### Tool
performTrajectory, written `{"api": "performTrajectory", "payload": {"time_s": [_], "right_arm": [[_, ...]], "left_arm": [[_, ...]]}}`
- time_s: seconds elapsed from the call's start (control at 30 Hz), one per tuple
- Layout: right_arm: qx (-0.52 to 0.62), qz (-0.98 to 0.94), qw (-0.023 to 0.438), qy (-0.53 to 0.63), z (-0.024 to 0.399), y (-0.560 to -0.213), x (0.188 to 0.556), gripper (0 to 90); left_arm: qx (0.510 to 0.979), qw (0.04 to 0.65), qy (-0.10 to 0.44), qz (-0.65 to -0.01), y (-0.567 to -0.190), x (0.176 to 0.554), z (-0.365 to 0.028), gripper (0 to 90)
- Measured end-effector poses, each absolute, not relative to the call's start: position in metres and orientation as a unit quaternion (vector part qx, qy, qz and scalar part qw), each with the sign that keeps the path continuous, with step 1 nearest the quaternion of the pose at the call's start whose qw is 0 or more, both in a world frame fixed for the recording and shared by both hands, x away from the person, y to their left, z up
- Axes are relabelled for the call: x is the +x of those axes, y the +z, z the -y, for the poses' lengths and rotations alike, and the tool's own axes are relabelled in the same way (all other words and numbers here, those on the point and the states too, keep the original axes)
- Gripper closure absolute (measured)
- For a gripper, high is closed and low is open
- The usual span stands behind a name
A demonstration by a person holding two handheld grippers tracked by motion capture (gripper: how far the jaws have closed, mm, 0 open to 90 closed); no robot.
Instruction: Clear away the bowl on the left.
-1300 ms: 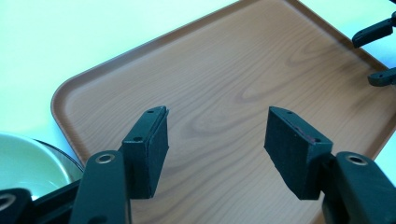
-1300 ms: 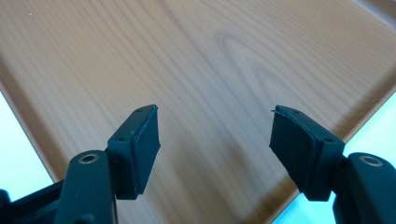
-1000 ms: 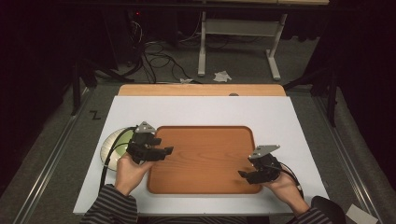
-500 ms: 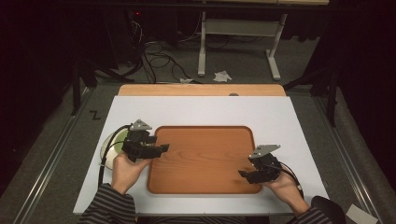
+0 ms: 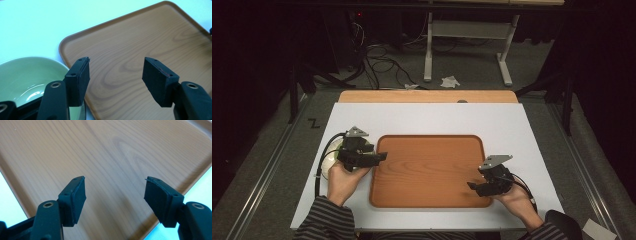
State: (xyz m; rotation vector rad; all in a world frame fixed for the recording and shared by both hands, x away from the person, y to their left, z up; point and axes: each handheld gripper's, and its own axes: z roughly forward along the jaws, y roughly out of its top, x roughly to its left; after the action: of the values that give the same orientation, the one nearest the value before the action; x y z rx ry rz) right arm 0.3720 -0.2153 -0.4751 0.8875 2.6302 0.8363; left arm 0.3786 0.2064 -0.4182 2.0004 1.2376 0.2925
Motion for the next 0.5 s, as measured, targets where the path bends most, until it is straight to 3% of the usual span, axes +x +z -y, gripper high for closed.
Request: {"api": "performTrajectory", "payload": {"time_s": [0.5], "right_arm": [[0.302, -0.902, 0.121, 0.285, 0.216, -0.475, 0.372, 35.0]], "left_arm": [[0.769, 0.377, 0.121, -0.502, -0.416, 0.38, -0.221, 38.9]]}}
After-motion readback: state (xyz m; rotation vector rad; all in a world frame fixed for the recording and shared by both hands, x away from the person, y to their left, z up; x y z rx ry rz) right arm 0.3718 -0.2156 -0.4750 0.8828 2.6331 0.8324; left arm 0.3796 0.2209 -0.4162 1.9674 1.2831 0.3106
